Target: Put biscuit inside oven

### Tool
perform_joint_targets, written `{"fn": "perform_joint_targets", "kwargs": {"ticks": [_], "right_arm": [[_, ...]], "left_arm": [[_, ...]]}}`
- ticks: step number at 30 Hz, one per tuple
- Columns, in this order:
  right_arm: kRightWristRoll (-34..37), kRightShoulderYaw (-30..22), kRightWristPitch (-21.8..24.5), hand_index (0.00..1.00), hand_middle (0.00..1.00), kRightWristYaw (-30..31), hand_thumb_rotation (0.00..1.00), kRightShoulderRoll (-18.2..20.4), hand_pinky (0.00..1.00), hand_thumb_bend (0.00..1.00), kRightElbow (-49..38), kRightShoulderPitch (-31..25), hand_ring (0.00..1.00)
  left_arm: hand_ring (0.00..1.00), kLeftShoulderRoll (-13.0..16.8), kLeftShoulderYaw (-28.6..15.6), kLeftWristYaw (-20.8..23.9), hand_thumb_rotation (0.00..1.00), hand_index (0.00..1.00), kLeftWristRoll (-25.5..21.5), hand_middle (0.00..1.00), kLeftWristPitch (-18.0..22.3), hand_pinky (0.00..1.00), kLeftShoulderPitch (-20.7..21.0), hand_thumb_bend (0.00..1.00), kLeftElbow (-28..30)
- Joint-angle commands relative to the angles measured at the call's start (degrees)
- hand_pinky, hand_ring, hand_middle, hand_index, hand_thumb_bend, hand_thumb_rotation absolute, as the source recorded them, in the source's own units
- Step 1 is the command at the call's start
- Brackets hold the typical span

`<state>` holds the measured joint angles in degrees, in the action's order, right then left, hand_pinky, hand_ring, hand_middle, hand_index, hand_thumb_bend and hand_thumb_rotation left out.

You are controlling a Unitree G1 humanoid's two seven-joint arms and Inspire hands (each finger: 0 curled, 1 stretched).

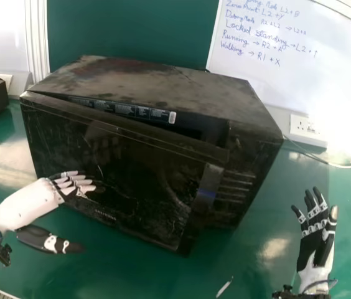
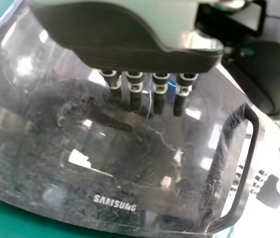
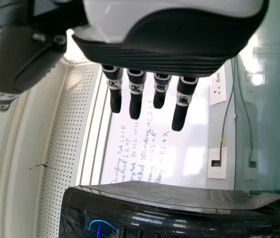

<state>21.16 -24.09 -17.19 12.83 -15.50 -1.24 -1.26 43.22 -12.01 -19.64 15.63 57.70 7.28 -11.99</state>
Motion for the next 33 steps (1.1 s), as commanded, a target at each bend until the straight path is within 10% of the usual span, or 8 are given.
{"fn": "perform_joint_targets", "kwargs": {"ticks": [1,14,33], "right_arm": [[-0.27,0.0,0.04,0.96,0.94,-0.32,0.91,0.58,0.82,1.0,-0.46,-0.39,0.9],[-0.29,0.16,0.47,0.97,0.97,-0.35,0.95,0.71,0.81,1.0,-1.28,-0.63,0.91],[-0.38,0.13,0.84,0.95,0.99,-0.63,1.0,0.87,0.82,1.0,-1.72,-0.83,0.95]], "left_arm": [[1.0,0.86,1.02,0.15,1.0,0.96,1.08,1.0,-2.01,1.0,0.6,0.99,0.28],[1.0,2.48,5.74,-0.79,1.0,0.97,2.51,1.0,-6.19,1.0,5.25,0.99,-1.43],[1.0,2.8,9.4,2.39,1.0,0.96,4.89,1.0,0.93,1.0,11.7,0.99,-11.66]]}}
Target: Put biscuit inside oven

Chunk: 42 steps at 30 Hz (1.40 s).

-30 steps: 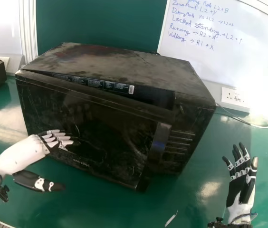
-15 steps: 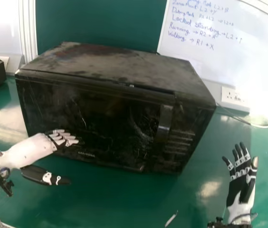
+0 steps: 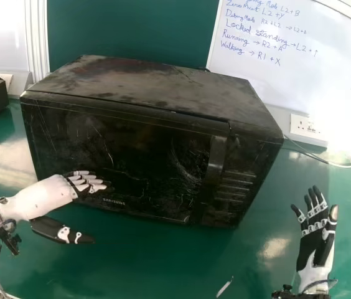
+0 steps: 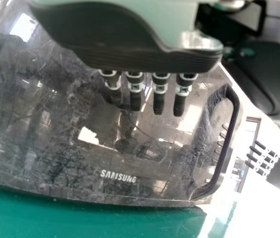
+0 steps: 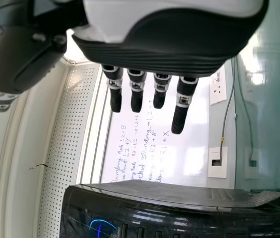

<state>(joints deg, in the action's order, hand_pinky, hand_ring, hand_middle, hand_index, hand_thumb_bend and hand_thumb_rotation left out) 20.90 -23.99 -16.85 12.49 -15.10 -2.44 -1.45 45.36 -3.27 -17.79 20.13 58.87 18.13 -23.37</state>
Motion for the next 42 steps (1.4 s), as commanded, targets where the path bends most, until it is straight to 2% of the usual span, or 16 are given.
{"fn": "perform_joint_targets", "kwargs": {"ticks": [1,5,14,20,25,29,32,34,38,42], "right_arm": [[-0.08,0.02,0.62,0.95,0.99,-0.33,1.0,0.48,0.81,1.0,-0.6,-0.66,0.95],[0.17,-0.07,0.59,0.95,1.0,-0.04,1.0,0.5,0.82,1.0,-0.56,-0.6,0.96],[0.2,-0.23,0.62,0.94,0.96,0.28,0.98,0.25,0.79,1.0,0.05,-0.17,0.92],[-0.24,-0.15,0.92,0.93,0.95,-0.03,0.97,0.19,0.78,1.0,-0.11,-0.15,0.9],[-0.43,-0.18,0.99,0.93,0.94,0.05,0.99,0.07,0.78,1.0,0.1,0.04,0.9],[-0.76,-0.23,0.8,0.91,0.91,-0.02,1.0,0.05,0.71,1.0,0.26,0.07,0.86],[-0.56,-0.24,0.98,0.91,0.9,0.06,0.96,0.07,0.72,1.0,0.2,0.18,0.86],[-0.45,-0.22,1.05,0.9,0.89,0.14,0.93,0.08,0.7,1.0,0.16,0.22,0.86],[-0.96,-0.11,1.06,0.89,0.89,-0.17,0.94,0.13,0.73,1.0,-0.04,0.12,0.86],[-0.59,-0.2,1.26,0.89,0.89,0.05,0.93,0.08,0.73,1.0,-0.01,0.18,0.84]], "left_arm": [[1.0,0.71,0.8,0.3,1.0,0.96,0.19,1.0,-0.73,1.0,0.77,0.99,0.01],[1.0,0.98,1.16,-0.72,1.0,0.96,-0.24,1.0,-3.28,1.0,0.24,0.99,1.5],[1.0,0.48,0.56,-0.25,1.0,0.97,-3.94,1.0,-2.7,1.0,-2.15,0.99,1.71],[1.0,1.1,-2.01,0.7,1.0,0.97,-5.82,1.0,-1.95,1.0,-6.9,0.99,4.88],[1.0,1.64,-5.01,1.06,1.0,0.97,-6.2,1.0,-3.28,1.0,-11.36,0.99,9.36],[1.0,0.75,-7.17,2.87,1.0,0.97,-7.33,1.0,0.73,1.0,-13.42,0.99,9.47],[1.0,0.22,-7.15,3.04,1.0,0.98,-11.72,1.0,3.77,1.0,-14.74,0.99,8.15],[1.0,0.15,-7.56,3.06,1.0,0.98,-13.32,1.0,5.03,1.0,-15.81,0.98,7.6],[1.0,0.32,-8.2,2.73,1.0,0.98,-16.37,1.0,6.2,1.0,-18.04,0.98,7.25],[1.0,-0.43,-7.5,2.35,1.0,0.97,-21.45,1.0,7.51,1.0,-19.9,0.98,7.39]]}}
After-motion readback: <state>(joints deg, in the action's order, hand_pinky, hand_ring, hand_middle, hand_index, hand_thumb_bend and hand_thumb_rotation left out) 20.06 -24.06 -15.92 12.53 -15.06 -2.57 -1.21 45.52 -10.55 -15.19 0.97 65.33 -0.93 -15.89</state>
